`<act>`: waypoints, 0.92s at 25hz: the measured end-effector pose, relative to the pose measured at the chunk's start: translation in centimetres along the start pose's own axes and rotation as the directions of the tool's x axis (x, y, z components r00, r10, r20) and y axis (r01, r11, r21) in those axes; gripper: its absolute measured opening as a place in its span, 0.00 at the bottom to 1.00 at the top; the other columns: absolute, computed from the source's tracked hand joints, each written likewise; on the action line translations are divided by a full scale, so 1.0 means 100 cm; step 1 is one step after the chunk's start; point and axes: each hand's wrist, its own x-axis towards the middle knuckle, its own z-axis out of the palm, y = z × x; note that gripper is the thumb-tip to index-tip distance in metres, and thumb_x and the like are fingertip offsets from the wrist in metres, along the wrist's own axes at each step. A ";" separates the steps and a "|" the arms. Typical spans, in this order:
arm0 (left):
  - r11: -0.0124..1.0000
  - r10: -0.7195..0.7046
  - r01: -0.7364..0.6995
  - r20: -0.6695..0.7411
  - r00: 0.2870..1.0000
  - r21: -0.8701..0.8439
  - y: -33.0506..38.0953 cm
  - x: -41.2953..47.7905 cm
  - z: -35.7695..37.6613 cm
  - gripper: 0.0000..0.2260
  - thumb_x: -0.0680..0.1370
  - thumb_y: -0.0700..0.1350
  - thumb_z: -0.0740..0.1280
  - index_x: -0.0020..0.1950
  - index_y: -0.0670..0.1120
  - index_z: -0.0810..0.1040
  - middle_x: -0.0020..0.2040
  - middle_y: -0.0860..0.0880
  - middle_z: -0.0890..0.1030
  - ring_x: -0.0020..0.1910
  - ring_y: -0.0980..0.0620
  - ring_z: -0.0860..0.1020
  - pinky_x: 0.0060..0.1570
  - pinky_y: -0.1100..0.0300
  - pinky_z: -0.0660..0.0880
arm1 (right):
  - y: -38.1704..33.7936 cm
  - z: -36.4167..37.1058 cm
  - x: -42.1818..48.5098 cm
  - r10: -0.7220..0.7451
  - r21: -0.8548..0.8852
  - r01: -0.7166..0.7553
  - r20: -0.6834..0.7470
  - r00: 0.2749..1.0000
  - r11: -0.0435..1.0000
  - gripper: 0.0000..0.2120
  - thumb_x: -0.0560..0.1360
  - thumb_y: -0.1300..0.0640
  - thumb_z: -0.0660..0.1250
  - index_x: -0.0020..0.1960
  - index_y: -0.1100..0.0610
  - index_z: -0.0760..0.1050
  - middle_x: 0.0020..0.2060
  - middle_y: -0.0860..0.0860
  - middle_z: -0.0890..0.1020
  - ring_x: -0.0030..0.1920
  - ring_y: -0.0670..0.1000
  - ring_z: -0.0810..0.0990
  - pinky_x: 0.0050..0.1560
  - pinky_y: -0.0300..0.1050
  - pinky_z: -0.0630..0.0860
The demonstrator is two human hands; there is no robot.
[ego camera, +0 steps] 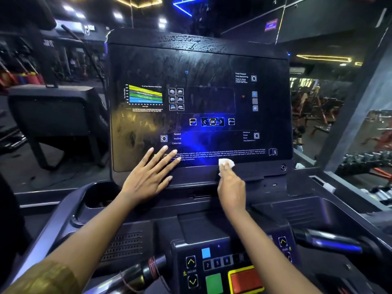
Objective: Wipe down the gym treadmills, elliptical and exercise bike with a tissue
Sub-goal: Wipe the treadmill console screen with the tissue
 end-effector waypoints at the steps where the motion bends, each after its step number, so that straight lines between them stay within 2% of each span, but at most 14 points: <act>1: 1.000 -0.005 0.005 0.014 1.000 -0.007 0.000 0.000 0.000 0.24 0.83 0.53 0.44 0.75 0.46 0.64 0.76 0.46 0.62 0.75 0.44 0.59 0.72 0.44 0.55 | -0.011 0.006 -0.005 -0.077 0.000 0.077 -0.021 0.997 0.997 0.22 0.64 0.74 0.69 0.57 0.62 0.79 0.58 0.57 0.80 0.37 0.60 0.83 0.32 0.49 0.78; 3: 0.999 -0.029 0.030 0.035 0.999 -0.023 -0.001 -0.003 -0.003 0.24 0.83 0.54 0.43 0.75 0.47 0.64 0.76 0.46 0.62 0.75 0.44 0.58 0.72 0.43 0.53 | -0.033 0.015 -0.012 -0.247 -0.046 0.244 -0.071 0.966 0.969 0.27 0.54 0.74 0.76 0.52 0.61 0.82 0.51 0.57 0.83 0.33 0.56 0.83 0.24 0.43 0.74; 5: 0.996 -0.074 0.076 0.041 0.996 -0.044 -0.003 -0.014 -0.006 0.24 0.83 0.55 0.44 0.75 0.47 0.63 0.75 0.46 0.62 0.75 0.44 0.58 0.73 0.43 0.52 | -0.055 0.023 -0.021 -0.358 -0.045 0.356 -0.042 0.933 0.933 0.30 0.51 0.72 0.78 0.52 0.59 0.82 0.50 0.55 0.84 0.36 0.52 0.84 0.25 0.40 0.74; 7: 0.989 -0.141 0.141 0.018 0.990 -0.043 -0.012 -0.028 -0.013 0.24 0.83 0.55 0.45 0.75 0.47 0.62 0.75 0.46 0.63 0.75 0.44 0.59 0.72 0.43 0.53 | -0.070 0.027 -0.024 -0.464 0.004 0.464 -0.011 0.886 0.886 0.29 0.54 0.71 0.77 0.54 0.58 0.81 0.52 0.53 0.83 0.39 0.52 0.84 0.27 0.40 0.75; 9: 0.974 -0.225 0.224 -0.013 0.974 -0.032 -0.027 -0.033 -0.020 0.23 0.82 0.54 0.49 0.75 0.46 0.63 0.75 0.45 0.64 0.74 0.44 0.59 0.72 0.43 0.54 | -0.073 0.023 -0.011 -0.544 0.106 0.547 -0.053 0.837 0.831 0.23 0.62 0.71 0.70 0.56 0.58 0.80 0.54 0.53 0.82 0.46 0.52 0.84 0.34 0.43 0.79; 11: 0.951 -0.308 0.308 -0.023 0.951 -0.021 -0.041 -0.029 -0.023 0.24 0.80 0.54 0.53 0.75 0.46 0.63 0.75 0.45 0.64 0.75 0.44 0.59 0.72 0.44 0.53 | -0.070 0.007 0.021 -0.505 0.139 0.529 -0.178 0.845 0.837 0.18 0.70 0.67 0.62 0.57 0.59 0.79 0.55 0.53 0.82 0.49 0.52 0.83 0.44 0.45 0.78; 12: 0.941 -0.337 0.337 -0.025 0.941 -0.022 -0.045 -0.026 -0.022 0.25 0.80 0.53 0.54 0.75 0.46 0.63 0.75 0.45 0.64 0.75 0.44 0.59 0.72 0.44 0.52 | -0.067 -0.001 0.042 -0.470 0.121 0.506 -0.237 0.850 0.854 0.17 0.72 0.65 0.59 0.57 0.59 0.79 0.55 0.53 0.82 0.48 0.53 0.83 0.45 0.45 0.77; 15: 0.925 -0.380 0.378 -0.049 0.924 -0.035 -0.044 -0.024 -0.014 0.26 0.79 0.53 0.54 0.76 0.46 0.60 0.75 0.44 0.63 0.75 0.43 0.57 0.73 0.45 0.50 | -0.066 -0.016 0.099 -0.432 0.032 0.453 -0.247 0.868 0.891 0.19 0.73 0.66 0.56 0.60 0.58 0.76 0.58 0.54 0.80 0.45 0.56 0.83 0.37 0.46 0.77; 17: 0.922 -0.387 0.385 -0.072 0.920 -0.040 -0.043 -0.026 -0.009 0.26 0.79 0.54 0.54 0.76 0.46 0.59 0.76 0.45 0.62 0.76 0.44 0.56 0.73 0.44 0.51 | -0.070 -0.010 0.111 -0.467 -0.026 0.472 -0.203 0.861 0.881 0.22 0.72 0.67 0.51 0.62 0.59 0.74 0.61 0.54 0.78 0.47 0.57 0.81 0.34 0.45 0.77; 20: 0.924 -0.383 0.378 -0.106 0.918 -0.062 -0.043 -0.026 -0.007 0.26 0.79 0.54 0.54 0.76 0.45 0.61 0.76 0.45 0.62 0.77 0.45 0.54 0.73 0.44 0.51 | -0.066 0.014 0.085 -0.619 -0.081 0.615 -0.159 0.769 0.784 0.25 0.71 0.70 0.50 0.64 0.63 0.74 0.65 0.57 0.75 0.62 0.55 0.76 0.41 0.45 0.80; 23: 0.929 -0.371 0.363 -0.132 0.919 -0.076 -0.045 -0.026 -0.007 0.26 0.79 0.53 0.55 0.75 0.45 0.61 0.76 0.45 0.62 0.77 0.46 0.53 0.73 0.44 0.50 | -0.049 0.032 0.039 -0.792 -0.091 0.787 -0.046 0.609 0.610 0.26 0.71 0.73 0.50 0.66 0.63 0.72 0.67 0.57 0.72 0.67 0.53 0.70 0.53 0.44 0.78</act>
